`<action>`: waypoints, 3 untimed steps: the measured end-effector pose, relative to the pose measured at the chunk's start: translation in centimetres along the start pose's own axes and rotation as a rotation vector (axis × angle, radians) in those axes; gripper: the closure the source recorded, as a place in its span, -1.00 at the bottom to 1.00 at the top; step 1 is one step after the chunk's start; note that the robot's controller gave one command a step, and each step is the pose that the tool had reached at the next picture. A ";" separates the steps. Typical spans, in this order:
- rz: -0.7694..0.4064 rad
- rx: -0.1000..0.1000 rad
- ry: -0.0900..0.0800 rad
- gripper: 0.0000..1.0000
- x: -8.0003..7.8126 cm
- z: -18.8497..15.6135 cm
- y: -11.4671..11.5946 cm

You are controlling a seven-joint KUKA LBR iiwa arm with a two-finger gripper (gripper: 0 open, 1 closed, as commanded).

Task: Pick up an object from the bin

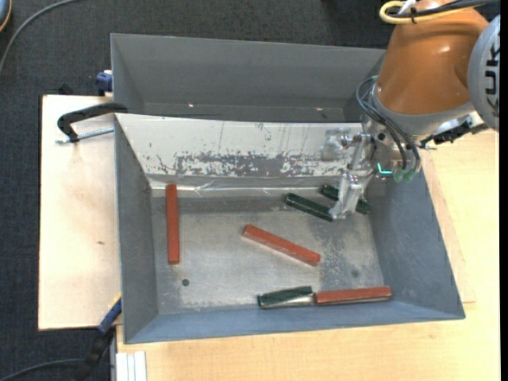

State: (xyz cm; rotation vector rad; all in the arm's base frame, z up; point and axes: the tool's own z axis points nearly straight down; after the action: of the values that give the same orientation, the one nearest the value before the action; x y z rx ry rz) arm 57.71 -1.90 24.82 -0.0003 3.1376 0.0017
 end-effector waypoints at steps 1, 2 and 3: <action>-0.114 -0.001 0.003 -1.00 1.1 14.3 5.7; -0.184 0.000 0.004 -1.00 -0.3 17.9 6.0; -0.183 -0.001 0.002 1.00 -0.3 17.7 6.0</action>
Offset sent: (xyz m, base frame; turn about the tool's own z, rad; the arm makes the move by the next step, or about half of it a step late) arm -0.0111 0.0558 -0.1435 -0.1122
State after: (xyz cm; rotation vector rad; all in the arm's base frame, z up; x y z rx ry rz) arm 58.07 4.14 7.10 -0.2872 3.1262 0.0020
